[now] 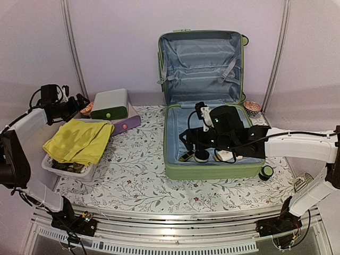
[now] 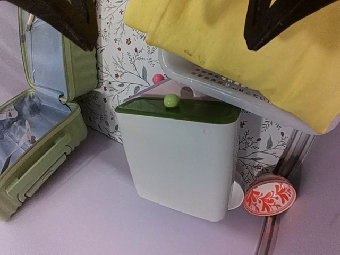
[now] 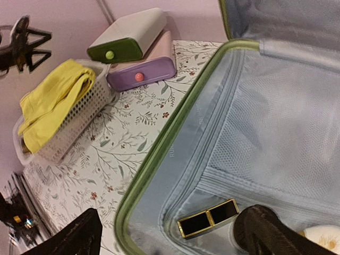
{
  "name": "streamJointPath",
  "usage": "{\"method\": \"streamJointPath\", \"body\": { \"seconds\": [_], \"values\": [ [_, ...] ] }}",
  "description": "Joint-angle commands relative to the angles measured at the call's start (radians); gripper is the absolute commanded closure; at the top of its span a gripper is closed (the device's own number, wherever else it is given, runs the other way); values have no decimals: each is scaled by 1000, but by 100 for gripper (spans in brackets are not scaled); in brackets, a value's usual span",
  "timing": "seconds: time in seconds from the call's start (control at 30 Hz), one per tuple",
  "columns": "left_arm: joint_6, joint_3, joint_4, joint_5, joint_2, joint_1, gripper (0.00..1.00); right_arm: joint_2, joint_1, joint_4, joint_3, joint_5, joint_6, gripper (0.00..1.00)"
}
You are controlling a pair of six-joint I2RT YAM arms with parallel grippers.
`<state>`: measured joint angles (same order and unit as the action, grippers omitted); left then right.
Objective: Open, take out, and arrange the luggage
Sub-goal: Move the bin to the corner of the board.
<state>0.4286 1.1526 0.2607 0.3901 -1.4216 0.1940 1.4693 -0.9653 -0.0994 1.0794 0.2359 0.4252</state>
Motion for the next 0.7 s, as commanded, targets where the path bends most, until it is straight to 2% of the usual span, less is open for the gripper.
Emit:
{"method": "streamJointPath", "body": {
  "seconds": [0.0, 0.23, 0.47, 0.67],
  "values": [
    [23, 8, -127, 116, -92, 28, 2, -4, 15, 47, -3, -14, -25, 1],
    [1, 143, -130, 53, -304, 31, 2, 6, 41, 66, 22, -76, -69, 1],
    [-25, 411, -13, 22, -527, 32, 3, 17, 78, 71, 46, -103, -93, 1],
    [-69, 643, 162, 79, -734, 31, 3, 32, 96, 74, 49, -127, -94, 1]
  ]
}}
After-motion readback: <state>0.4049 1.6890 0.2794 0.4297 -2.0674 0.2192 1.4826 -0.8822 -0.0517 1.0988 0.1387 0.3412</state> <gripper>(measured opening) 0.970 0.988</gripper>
